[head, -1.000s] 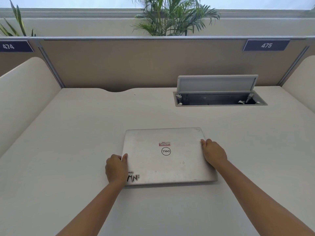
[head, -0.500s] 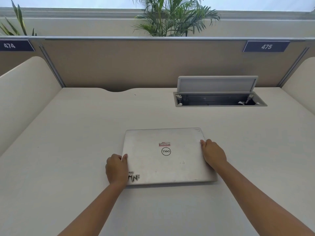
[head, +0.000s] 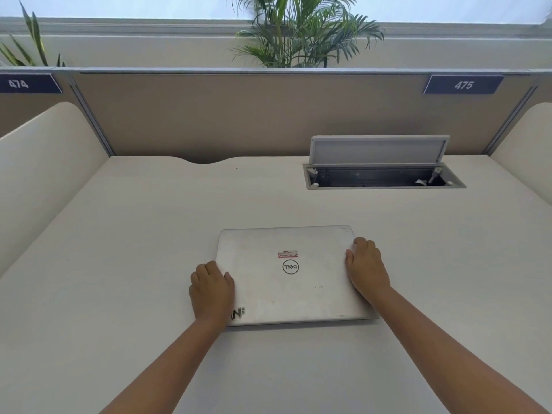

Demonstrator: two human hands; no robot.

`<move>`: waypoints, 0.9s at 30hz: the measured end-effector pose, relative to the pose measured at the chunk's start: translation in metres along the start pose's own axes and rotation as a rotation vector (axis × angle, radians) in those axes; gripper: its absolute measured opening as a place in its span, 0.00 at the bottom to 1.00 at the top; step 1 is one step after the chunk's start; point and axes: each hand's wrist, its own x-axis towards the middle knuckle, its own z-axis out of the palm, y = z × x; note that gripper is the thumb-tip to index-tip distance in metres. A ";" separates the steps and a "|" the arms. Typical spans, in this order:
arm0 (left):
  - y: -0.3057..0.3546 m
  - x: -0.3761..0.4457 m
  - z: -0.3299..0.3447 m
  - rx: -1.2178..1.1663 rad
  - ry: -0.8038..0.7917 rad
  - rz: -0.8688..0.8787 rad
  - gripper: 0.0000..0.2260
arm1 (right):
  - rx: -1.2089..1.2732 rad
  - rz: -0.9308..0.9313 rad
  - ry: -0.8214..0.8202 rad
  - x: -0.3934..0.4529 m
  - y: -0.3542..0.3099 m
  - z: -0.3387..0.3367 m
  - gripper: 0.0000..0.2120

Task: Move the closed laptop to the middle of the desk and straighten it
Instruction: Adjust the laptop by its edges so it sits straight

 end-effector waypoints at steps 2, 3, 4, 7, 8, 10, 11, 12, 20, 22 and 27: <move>0.004 -0.004 0.004 0.018 -0.028 0.042 0.16 | -0.020 -0.019 0.013 -0.004 -0.002 0.002 0.18; 0.005 -0.005 0.006 0.004 -0.040 0.052 0.18 | -0.031 -0.024 0.015 -0.005 -0.002 0.003 0.19; 0.005 -0.006 0.007 -0.015 -0.047 0.065 0.20 | -0.028 -0.035 0.017 -0.006 -0.003 0.003 0.20; 0.006 -0.008 0.010 0.007 -0.092 0.214 0.25 | 0.034 -0.147 -0.016 -0.011 -0.005 0.005 0.25; 0.007 -0.008 0.012 0.047 -0.121 0.281 0.25 | 0.031 -0.204 -0.046 -0.013 -0.008 0.006 0.27; 0.009 -0.010 0.015 0.116 -0.179 0.351 0.26 | 0.016 -0.288 -0.113 -0.015 -0.012 0.010 0.28; 0.009 -0.010 0.016 0.130 -0.193 0.353 0.26 | 0.010 -0.306 -0.146 -0.016 -0.015 0.012 0.28; 0.010 -0.010 0.017 0.136 -0.191 0.350 0.26 | -0.002 -0.314 -0.174 -0.016 -0.017 0.013 0.29; 0.010 -0.013 0.017 0.088 -0.140 0.356 0.27 | -0.049 -0.314 -0.233 -0.017 -0.019 0.016 0.29; 0.011 -0.015 0.013 0.076 -0.110 0.364 0.35 | -0.063 -0.318 -0.193 -0.019 -0.021 0.014 0.28; 0.015 -0.010 0.010 0.050 -0.048 0.432 0.45 | -0.097 -0.384 -0.066 -0.020 -0.031 0.004 0.28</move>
